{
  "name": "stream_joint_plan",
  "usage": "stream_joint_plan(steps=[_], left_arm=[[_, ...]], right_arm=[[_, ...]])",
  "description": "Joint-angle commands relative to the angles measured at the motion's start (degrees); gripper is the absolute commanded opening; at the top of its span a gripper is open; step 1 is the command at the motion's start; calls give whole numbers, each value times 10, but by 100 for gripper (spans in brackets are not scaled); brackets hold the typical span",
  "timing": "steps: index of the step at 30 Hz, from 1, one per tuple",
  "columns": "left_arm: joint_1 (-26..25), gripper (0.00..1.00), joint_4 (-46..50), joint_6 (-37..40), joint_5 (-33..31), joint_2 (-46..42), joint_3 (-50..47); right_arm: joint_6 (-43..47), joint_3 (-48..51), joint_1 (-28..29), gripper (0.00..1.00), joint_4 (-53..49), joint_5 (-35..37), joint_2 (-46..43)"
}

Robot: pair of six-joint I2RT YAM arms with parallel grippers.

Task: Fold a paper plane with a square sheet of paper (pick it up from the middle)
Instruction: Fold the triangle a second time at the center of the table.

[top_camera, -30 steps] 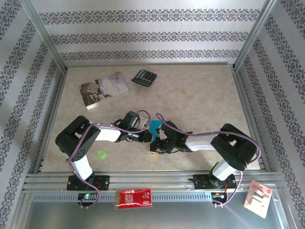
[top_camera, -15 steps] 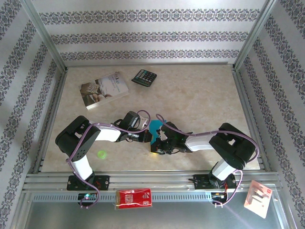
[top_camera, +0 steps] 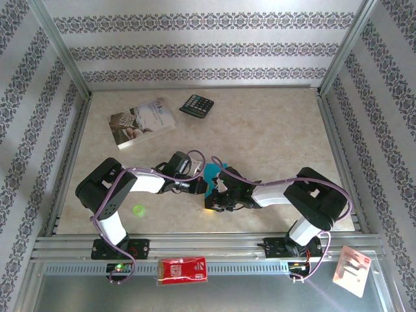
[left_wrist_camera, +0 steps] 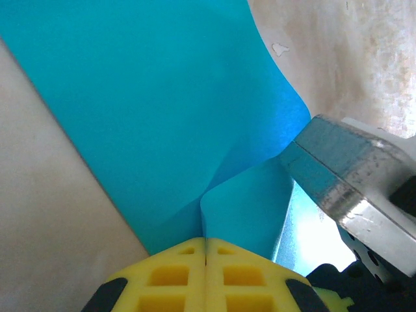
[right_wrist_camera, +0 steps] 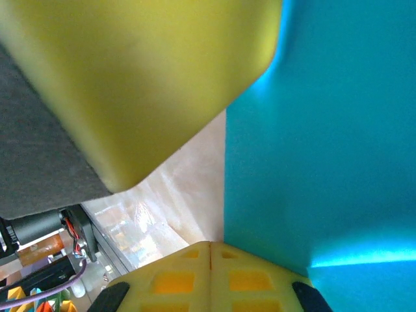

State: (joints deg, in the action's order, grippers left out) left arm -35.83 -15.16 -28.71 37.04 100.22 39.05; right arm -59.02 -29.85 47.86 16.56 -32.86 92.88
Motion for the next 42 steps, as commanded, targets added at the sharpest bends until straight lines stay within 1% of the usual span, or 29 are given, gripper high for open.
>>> stream_joint_plan(steps=[1,5,9,18,29,38,42], left_arm=[[-5,0,87,23,-68,26,-12],[-5,0,87,24,-68,26,-11],[-5,0,87,24,-68,27,-9],[-5,0,91,26,-69,24,-9],[-5,0,100,31,-76,21,-9],[-5,0,101,33,-77,24,-7],[-5,0,101,32,-75,23,-9]], right_arm=[[5,-1,-7,2,-28,3,-8],[3,-7,-41,2,-35,-7,-52],[8,-8,-69,2,-36,-13,-64],[29,-42,-81,2,-39,-16,-17],[62,-19,-109,1,-36,-26,45],[40,-32,-132,2,-44,-54,-21],[46,-36,-143,2,-54,-56,-30]])
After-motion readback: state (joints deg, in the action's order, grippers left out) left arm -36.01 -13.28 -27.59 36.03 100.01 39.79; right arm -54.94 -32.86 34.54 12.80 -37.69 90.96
